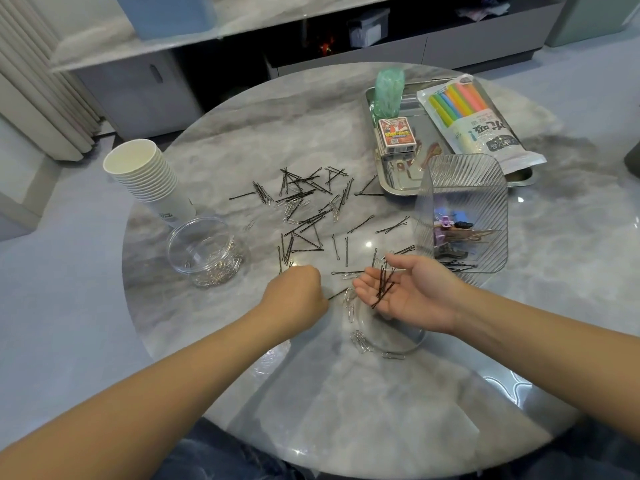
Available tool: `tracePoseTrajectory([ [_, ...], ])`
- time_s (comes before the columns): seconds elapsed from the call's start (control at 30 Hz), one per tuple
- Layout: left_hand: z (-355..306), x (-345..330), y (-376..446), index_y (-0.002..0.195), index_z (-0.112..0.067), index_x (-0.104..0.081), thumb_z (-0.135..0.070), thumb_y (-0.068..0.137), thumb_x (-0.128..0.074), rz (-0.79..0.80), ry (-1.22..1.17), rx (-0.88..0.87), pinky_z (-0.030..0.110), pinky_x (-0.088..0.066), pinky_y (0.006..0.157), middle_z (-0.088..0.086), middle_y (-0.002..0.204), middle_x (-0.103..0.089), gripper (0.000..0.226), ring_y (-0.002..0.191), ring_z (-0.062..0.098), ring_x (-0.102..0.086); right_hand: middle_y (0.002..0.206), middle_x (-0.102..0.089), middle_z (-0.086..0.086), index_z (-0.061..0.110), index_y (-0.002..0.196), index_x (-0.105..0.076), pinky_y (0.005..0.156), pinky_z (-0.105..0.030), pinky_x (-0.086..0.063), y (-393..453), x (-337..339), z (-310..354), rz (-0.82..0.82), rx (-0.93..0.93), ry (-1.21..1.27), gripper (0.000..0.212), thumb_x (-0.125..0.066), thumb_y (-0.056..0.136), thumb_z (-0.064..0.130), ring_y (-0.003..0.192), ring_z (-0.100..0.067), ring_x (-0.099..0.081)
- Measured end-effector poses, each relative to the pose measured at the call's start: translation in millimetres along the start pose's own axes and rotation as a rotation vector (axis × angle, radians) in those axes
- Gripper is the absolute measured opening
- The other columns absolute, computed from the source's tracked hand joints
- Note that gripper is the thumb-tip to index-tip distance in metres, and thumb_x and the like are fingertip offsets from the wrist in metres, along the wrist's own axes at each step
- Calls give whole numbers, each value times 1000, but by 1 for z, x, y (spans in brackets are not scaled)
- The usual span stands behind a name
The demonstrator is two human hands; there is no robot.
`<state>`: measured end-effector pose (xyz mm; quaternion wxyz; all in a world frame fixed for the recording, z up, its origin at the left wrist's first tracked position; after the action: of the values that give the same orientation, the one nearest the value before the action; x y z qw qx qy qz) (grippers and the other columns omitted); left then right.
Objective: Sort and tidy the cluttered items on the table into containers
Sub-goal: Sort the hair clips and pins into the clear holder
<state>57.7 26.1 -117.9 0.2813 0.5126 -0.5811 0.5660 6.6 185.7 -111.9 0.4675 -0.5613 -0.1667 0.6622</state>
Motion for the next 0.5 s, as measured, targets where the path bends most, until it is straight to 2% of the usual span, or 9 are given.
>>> tracePoseTrajectory([
  [0.03, 1, 5, -1, 54, -13, -31, -10, 78, -48, 23, 20, 14, 27, -32, 51, 10, 54, -35, 30, 60, 35, -45, 86, -56, -20, -4, 88, -53, 60, -43, -57, 0, 0, 0, 7, -4, 7, 31, -40, 98, 22, 87, -34, -59],
  [0.1, 5, 15, -1, 55, -13, -35, -14, 80, -50, 31, -26, 32, 25, -27, 47, 4, 54, -33, 29, 51, 25, -33, 89, -57, -22, -4, 89, -53, 70, -46, -56, -1, -2, -1, 17, -7, 12, 30, -39, 98, 21, 89, -36, -59],
  [0.23, -2, 30, -5, 63, -15, -64, -17, 80, -59, 53, -440, 25, 22, -41, 56, 4, 64, -60, 18, 54, 15, -49, 88, -61, -22, -2, 92, -53, 77, -45, -53, -2, -4, -3, 46, -1, -8, 27, -38, 98, 20, 89, -35, -61],
  [0.3, -11, 28, -10, 63, -16, -66, -18, 81, -63, 94, -617, 16, 19, -41, 54, -2, 63, -66, 18, 51, 9, -50, 83, -64, -20, -1, 91, -54, 70, -43, -57, -3, -6, -3, 75, -3, -13, 28, -37, 98, 20, 79, -32, -66],
  [0.37, -18, 22, -8, 67, -13, -69, -22, 82, -66, 89, -677, 2, 18, -40, 53, 2, 68, -71, 17, 48, 6, -49, 80, -63, -18, 0, 91, -54, 61, -42, -58, -5, -8, -3, 89, 6, -12, 26, -37, 97, 18, 69, -29, -66],
  [0.43, -19, 21, -1, 70, -13, -68, -28, 83, -67, 31, -699, -3, 18, -41, 54, 4, 73, -73, 19, 45, 5, -48, 72, -62, -13, 1, 83, -56, 64, -36, -58, -6, -7, 0, 57, 22, -45, 25, -38, 96, 13, 69, -25, -63],
  [0.5, -15, 23, 9, 70, -19, -65, -27, 85, -66, -66, -648, -7, 19, -39, 52, -3, 69, -69, 17, 47, 4, -47, 59, -56, -7, 2, 78, -55, 58, -29, -56, -6, -3, 1, -6, 32, -99, 22, -40, 94, 6, 61, -18, -57],
])
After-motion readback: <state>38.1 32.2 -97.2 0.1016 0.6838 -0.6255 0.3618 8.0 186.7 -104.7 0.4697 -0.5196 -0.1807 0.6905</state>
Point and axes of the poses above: each hand's wrist, its own y-axis towards the middle knuckle, its own x-axis out of the back of the hand, z = x × y, the point moved 1 cm from there along y, towards the middle knuckle
